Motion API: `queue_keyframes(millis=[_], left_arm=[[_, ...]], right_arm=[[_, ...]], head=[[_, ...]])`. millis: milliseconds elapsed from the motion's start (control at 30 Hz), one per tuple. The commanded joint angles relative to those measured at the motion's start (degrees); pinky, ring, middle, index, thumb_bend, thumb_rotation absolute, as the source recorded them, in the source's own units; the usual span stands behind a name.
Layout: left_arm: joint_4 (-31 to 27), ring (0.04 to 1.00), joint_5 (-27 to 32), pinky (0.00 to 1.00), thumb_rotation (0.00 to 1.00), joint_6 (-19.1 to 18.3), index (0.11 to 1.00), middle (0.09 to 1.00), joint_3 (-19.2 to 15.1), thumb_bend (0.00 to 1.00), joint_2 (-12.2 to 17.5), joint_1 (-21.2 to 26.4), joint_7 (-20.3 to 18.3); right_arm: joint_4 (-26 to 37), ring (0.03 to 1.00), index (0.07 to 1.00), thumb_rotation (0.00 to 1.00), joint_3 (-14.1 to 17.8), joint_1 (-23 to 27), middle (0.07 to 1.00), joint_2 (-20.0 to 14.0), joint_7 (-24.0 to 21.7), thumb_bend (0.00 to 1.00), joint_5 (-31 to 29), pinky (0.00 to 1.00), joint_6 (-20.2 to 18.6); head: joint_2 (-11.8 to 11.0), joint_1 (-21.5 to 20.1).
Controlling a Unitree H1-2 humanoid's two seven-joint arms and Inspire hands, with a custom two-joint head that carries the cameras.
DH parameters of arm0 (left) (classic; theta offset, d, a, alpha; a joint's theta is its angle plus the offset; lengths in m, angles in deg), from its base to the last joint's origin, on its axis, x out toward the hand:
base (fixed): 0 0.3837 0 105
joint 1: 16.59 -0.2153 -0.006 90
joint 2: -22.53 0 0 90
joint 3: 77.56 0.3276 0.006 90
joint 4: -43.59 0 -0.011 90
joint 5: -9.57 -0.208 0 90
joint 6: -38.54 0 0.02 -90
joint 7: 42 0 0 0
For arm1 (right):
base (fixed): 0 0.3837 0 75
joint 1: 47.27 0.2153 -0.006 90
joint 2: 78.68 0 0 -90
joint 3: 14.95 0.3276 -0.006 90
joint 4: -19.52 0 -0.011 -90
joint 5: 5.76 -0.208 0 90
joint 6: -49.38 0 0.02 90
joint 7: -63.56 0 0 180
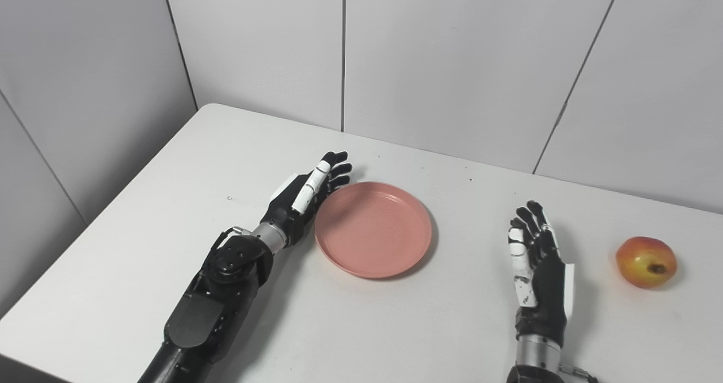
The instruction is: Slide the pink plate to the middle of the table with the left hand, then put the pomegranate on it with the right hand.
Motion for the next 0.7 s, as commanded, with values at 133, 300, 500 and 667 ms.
queue_keyframes(millis=[133, 300, 500, 667], left_arm=[[-1.29, 0.941, -0.61, 0.92, 1.00, 2.40, 0.951, 0.951, 1.59, 0.62, -0.33, 0.36, -2.02], [-2.51, 0.946, -0.63, 0.93, 1.00, 1.66, 0.954, 0.958, 1.79, 0.64, -1.23, -0.04, -2.07], [-3.71, 0.942, -1.75, 0.92, 1.00, 1.09, 0.958, 0.961, 2.88, 0.63, -0.83, -0.42, -2.87], [-4.47, 0.949, -1.57, 0.93, 1.00, 1.18, 0.971, 0.970, 2.50, 0.61, -0.76, -0.92, -3.08]], right_arm=[[0.63, 0.840, 0.866, 0.84, -0.93, -1.56, 0.857, 1.40, 1.28, 0.52, 1.89, 0.85, -1.42], [0.98, 0.839, 0.860, 0.85, -1.29, -1.48, 0.858, 2.13, 2.02, 0.53, 3.09, 0.84, -2.29], [0.44, 0.834, 0.851, 0.83, -1.68, -1.10, 0.852, 3.01, 2.81, 0.52, 3.55, 0.82, -1.84], [0.03, 0.819, 0.842, 0.81, -2.12, -0.85, 0.840, 3.92, 3.89, 0.52, 4.32, 0.79, -1.81]], head=[[0.81, -3.26], [1.09, -6.24], [1.55, -10.98], [1.51, -13.57]])
